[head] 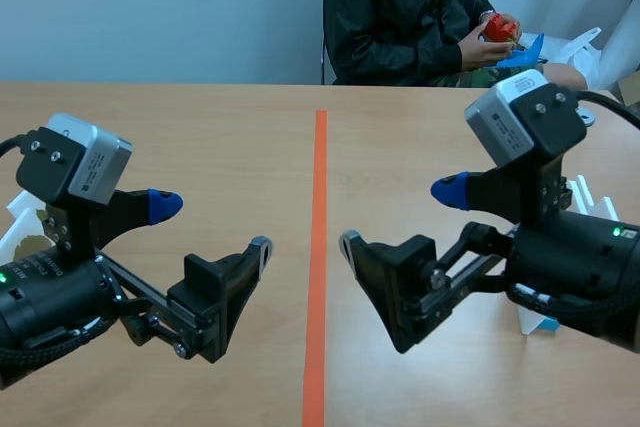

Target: Sort the leaf by its shape. The table is split by an orange tape line. A compound leaf with several leaflets goes to the left side, a simple leaf with one blade goes to the right side. Return to the home posture when a red brick is placed on the table.

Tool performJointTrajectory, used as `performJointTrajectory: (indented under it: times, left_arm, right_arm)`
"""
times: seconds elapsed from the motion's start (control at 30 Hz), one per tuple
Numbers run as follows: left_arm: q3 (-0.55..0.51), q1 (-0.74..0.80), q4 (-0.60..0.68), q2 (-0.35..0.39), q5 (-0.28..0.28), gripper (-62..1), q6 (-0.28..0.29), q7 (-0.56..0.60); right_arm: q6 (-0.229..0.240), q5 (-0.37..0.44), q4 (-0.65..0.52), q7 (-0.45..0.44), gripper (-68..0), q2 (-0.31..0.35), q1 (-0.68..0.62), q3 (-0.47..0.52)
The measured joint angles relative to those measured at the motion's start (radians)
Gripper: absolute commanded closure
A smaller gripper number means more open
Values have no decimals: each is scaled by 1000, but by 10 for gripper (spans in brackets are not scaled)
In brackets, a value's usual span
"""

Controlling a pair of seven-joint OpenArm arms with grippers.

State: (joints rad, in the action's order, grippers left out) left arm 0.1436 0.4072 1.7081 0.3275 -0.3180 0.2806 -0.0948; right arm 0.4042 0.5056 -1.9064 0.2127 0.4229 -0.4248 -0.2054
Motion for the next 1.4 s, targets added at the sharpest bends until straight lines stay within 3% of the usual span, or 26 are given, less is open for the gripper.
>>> performJointTrajectory:
  times: [0.17, 0.37, 0.53, 0.77, 1.07, 1.4]
  left_arm:
    - [0, 0, 0, 0, 0, -623, 0, 0]
    - [0, 0, 0, 0, 0, -623, 0, 0]
    - [0, 0, 0, 0, 0, -623, 0, 0]
    - [0, 0, 0, 0, 0, -623, 0, 0]
    - [0, 0, 0, 0, 0, -623, 0, -14]
    - [0, 0, 0, 0, 0, -623, 0, -14]
  right_arm:
    - [-9, 3, 0, 0, -679, 32, 0, 2]
    - [-140, -53, 2, -1, -679, 1, 0, 3]
    - [-206, -64, 2, -2, -679, -20, 0, 3]
    - [-209, -64, 2, 18, -679, -21, 0, 3]
    - [-244, -117, 2, 14, -679, -21, 0, 3]
    - [-243, -166, 2, -3, -679, -21, 0, 3]
